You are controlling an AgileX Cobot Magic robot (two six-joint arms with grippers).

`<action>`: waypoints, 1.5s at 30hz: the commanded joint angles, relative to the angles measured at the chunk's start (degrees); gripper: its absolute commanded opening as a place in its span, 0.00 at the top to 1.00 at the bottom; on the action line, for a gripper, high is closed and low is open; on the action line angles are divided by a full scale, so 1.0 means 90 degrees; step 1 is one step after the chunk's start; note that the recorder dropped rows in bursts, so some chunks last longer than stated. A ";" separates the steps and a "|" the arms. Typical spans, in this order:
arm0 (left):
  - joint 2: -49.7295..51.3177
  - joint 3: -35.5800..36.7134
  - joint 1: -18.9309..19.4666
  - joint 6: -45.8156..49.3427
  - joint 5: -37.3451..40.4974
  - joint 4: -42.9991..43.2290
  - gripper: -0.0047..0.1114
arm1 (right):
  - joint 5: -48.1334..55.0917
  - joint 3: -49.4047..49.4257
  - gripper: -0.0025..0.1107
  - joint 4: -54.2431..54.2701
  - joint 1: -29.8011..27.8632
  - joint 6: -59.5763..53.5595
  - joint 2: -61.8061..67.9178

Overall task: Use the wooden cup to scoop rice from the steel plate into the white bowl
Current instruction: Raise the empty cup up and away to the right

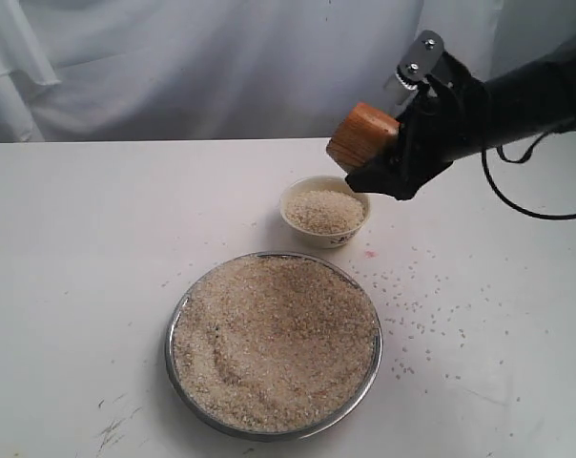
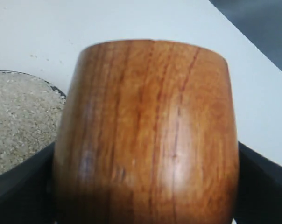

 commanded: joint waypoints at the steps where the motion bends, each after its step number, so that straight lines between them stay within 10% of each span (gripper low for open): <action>1: -0.0026 0.0031 -0.0017 0.0004 -0.0084 0.0007 0.96 | 0.0654 0.0609 0.98 0.1865 -0.0675 -0.2033 -0.0082; 19: -0.0026 0.0031 -0.0017 0.0004 -0.0084 0.0007 0.96 | 0.1685 0.0927 0.98 0.3298 -0.1977 -0.2696 0.0815; 45: -0.0026 0.0031 -0.0017 0.0004 -0.0084 0.0007 0.96 | 0.1237 0.0945 0.98 0.3853 -0.0999 -0.2197 -0.0793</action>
